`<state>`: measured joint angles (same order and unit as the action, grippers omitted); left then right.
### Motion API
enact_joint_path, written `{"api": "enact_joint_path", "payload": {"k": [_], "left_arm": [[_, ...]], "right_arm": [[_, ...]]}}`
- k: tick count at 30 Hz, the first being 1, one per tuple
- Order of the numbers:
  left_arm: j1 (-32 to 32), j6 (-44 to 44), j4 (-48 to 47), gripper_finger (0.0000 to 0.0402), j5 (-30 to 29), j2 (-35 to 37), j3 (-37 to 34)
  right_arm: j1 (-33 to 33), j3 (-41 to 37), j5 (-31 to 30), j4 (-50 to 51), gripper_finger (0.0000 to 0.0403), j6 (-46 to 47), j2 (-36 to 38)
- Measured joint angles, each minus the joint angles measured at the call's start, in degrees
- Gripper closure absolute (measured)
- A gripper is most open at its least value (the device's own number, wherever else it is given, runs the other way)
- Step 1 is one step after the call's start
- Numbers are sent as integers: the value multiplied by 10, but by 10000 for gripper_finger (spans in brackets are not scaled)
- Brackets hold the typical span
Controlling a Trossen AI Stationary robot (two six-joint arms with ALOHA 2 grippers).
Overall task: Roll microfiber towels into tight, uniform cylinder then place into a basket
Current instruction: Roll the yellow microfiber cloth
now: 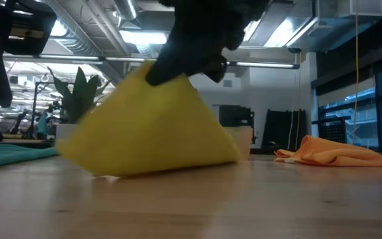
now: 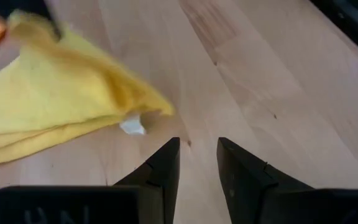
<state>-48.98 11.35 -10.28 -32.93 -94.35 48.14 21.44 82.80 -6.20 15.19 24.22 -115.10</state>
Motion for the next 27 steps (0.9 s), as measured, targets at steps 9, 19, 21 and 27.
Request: {"api": "enact_joint_path", "payload": {"k": [9, 19, 21, 27], "left_arm": [[22, -30, -1, 303, 0, 0, 0], [62, -30, 0, 303, 0, 0, 0], [68, -30, 0, 303, 0, 0, 0], [84, -30, 1, 303, 5, 0, 0]], "right_arm": [[58, -107, -58, -104, 399, 148, 0], [120, -205, -181, -225, 398, 295, 3], [132, -219, -213, -240, 398, 310, 12], [171, -260, -322, -250, 399, 359, 66]]}}
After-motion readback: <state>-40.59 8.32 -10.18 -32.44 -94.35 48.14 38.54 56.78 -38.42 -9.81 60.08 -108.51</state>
